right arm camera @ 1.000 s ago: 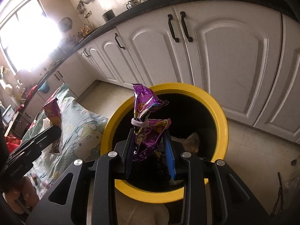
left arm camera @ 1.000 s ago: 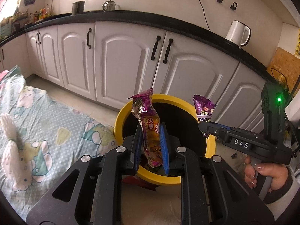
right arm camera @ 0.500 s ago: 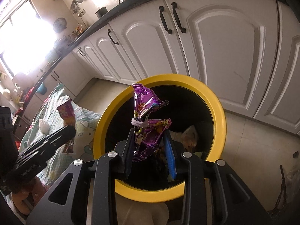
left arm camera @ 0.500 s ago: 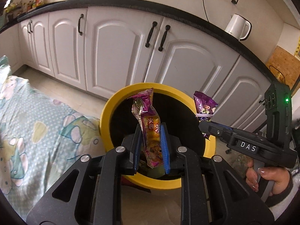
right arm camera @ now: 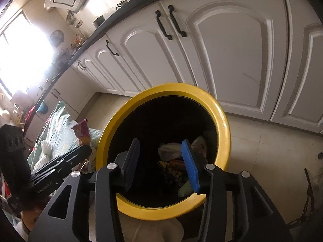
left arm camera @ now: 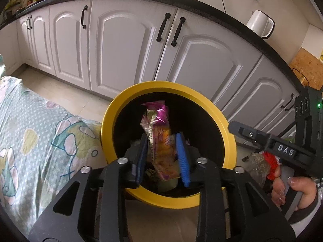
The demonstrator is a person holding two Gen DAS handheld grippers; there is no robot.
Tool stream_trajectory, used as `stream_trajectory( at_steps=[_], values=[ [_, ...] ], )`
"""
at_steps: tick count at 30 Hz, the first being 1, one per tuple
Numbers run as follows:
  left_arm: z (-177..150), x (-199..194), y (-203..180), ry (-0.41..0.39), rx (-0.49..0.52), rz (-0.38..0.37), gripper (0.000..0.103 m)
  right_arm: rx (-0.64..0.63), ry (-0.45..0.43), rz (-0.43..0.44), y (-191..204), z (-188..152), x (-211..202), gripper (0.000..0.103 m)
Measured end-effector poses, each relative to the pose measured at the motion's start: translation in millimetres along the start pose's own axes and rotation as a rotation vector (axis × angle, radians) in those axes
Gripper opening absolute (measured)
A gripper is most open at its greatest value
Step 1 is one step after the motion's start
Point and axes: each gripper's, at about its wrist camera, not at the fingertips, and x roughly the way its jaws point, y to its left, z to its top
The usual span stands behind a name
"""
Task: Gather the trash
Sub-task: 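Open both tools to drop the wrappers into the bin, then move both open tools back over the chocolate bar and foam net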
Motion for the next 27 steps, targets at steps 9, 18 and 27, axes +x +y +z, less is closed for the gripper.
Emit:
stream_trajectory(
  at_steps=[9, 18, 27],
  values=[
    [-2.9, -19.0, 12.0, -0.018, -0.042, 0.015, 0.073, 0.016, -0.05, -0.023, 1.2, 6.6, -12.2, 0.061],
    [-9.4, -75.7, 38.5, -0.115, -0.066, 0.124, 0.092, -0.044, -0.079, 0.023, 30.0, 10.4, -20.9, 0.065],
    [-21.4, -140.1, 70.9, -0.215, -0.111, 0.261, 0.092, -0.156, -0.107, 0.104, 86.0, 11.8, -27.4, 0.071]
  ],
)
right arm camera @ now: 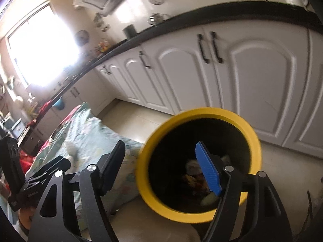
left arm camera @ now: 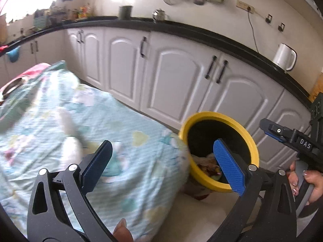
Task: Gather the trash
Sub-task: 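Move both open tools back over the chocolate bar and foam net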
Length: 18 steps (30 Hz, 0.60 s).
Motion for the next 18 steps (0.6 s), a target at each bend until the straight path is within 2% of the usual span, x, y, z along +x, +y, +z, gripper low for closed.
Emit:
stream_trajectory(
  at_steps=[9, 18],
  values=[
    [-9.2, -52.3, 48.3, -0.048, -0.054, 0.096, 0.092, -0.117, 0.01, 0.077, 58.1, 4.3, 9.3, 0.074],
    [-35.3, -79.4, 93.1, -0.011, -0.145, 0.161, 0.092, -0.239, 0.073, 0.169, 118.4, -7.0, 28.8, 0.074]
  ],
)
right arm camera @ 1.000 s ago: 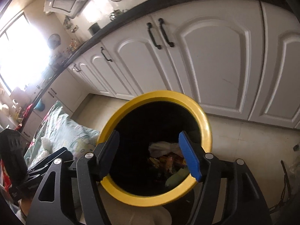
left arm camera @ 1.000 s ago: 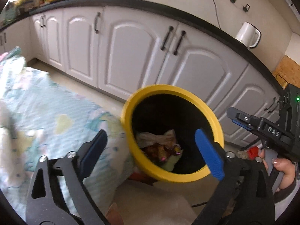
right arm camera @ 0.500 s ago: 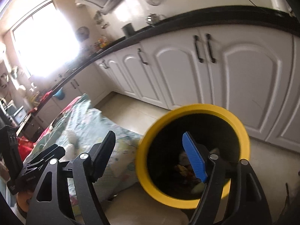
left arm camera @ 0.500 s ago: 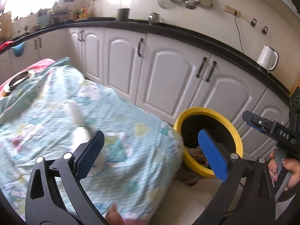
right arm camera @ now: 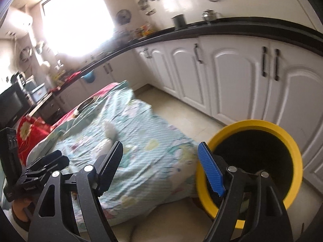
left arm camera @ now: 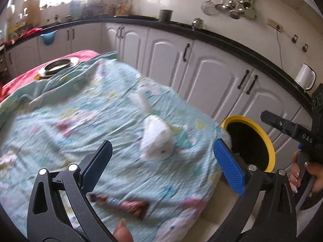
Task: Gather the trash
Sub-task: 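Move both open tools back over the chocolate bar and foam net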
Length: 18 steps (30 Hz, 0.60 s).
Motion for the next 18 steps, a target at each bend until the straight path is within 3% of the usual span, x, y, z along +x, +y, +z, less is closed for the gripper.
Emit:
stream_trajectory(
  at_steps=[8, 14, 18],
  values=[
    [-20.1, -21.2, 40.9, 0.036, -0.088, 0.06, 0.092, -0.092, 0.045, 0.057, 48.0, 3.0, 30.0, 0.074],
    [-40.5, -22.4, 56.8, 0.097, -0.142, 0.049, 0.092, -0.13, 0.081, 0.088, 71.7, 2.3, 53.3, 0.074],
    [-48.3, -16.8, 65.4, 0.14, -0.189, 0.015, 0.084, -0.156, 0.122, 0.111, 86.3, 1.4, 72.5, 0.074]
  ],
)
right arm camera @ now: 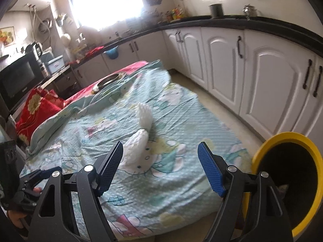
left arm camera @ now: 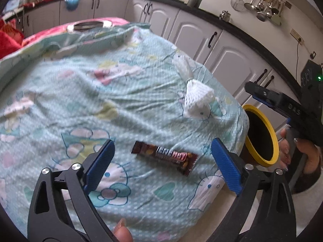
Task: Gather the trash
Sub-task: 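Move both open tools back over the chocolate bar and foam net, then grasp the brown chocolate bar with the left tool while the right tool grasps the white foam net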
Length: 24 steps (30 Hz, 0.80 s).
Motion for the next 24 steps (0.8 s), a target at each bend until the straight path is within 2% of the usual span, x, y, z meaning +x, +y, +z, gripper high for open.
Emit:
stream_trajectory(
  at_steps=[6, 10, 13, 15, 17, 20, 22, 24],
  values=[
    [-8.8, 13.6, 7.5, 0.073, -0.084, -0.085, 0.066, -0.015, 0.055, 0.044, 15.8, 6.0, 33.3, 0.073],
    [-15.7, 23.9, -0.9, 0.099, -0.081, -0.107, 0.063, -0.016, 0.095, 0.076, 26.4, 6.8, 54.8, 0.071],
    [-17.6, 30.8, -6.0, 0.1, -0.067, -0.095, 0.059, -0.027, 0.128, 0.071, 34.1, 6.2, 75.0, 0.061],
    [-18.6, 32.8, -7.8, 0.093, -0.063, -0.084, 0.058, -0.017, 0.161, 0.065, 33.5, 4.0, 87.5, 0.05],
    [-18.4, 33.9, -8.9, 0.088, -0.056, -0.078, 0.056, -0.006, 0.203, 0.061, 31.6, -0.5, 99.7, 0.029],
    [-17.4, 37.2, -6.9, 0.084, -0.052, -0.063, 0.047, -0.006, 0.211, 0.049, 28.1, -9.5, 101.5, 0.022],
    [-15.8, 39.3, -5.8, 0.079, -0.046, -0.047, 0.038, -0.011, 0.198, 0.047, 25.9, -14.4, 94.7, 0.021],
    [-14.8, 40.9, -5.3, 0.077, -0.039, -0.034, 0.025, -0.016, 0.189, 0.045, 24.5, -16.8, 88.7, 0.021]
  ],
)
